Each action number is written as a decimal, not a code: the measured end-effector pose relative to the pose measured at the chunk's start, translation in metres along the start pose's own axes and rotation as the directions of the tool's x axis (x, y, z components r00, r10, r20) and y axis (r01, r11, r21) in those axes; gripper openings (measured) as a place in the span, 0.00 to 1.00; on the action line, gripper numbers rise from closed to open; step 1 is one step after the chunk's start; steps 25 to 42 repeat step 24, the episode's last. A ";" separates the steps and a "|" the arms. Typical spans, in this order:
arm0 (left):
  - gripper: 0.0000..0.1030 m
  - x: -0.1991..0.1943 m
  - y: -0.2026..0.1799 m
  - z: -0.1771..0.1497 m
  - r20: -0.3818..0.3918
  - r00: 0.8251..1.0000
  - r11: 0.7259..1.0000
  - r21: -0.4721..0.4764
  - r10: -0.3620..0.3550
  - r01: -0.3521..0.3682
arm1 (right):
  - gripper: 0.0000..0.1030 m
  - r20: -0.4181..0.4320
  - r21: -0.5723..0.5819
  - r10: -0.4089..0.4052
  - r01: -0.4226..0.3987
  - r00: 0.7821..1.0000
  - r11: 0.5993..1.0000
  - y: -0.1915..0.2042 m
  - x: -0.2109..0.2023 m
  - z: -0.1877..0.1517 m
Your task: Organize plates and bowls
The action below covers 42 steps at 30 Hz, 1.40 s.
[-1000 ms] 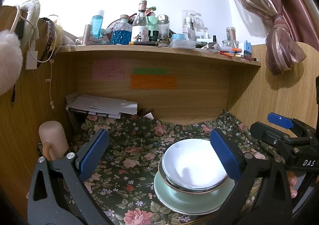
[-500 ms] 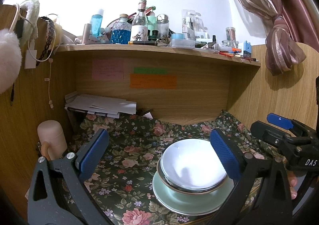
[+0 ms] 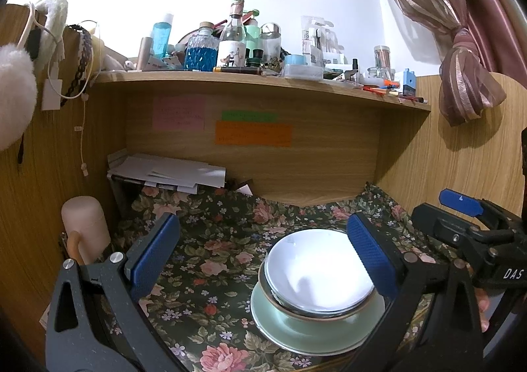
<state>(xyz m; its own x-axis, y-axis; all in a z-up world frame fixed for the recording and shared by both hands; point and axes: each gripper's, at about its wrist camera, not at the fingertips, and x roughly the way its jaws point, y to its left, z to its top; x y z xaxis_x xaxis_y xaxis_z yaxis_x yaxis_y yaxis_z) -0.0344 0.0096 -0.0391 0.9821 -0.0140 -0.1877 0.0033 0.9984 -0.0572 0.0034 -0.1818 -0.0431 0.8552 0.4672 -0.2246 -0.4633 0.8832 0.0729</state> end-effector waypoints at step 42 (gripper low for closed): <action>1.00 0.010 0.001 -0.003 -0.037 0.999 0.999 -0.021 -0.038 0.037 | 1.00 -0.010 0.020 -0.006 0.007 1.000 1.000 0.001 0.004 -0.002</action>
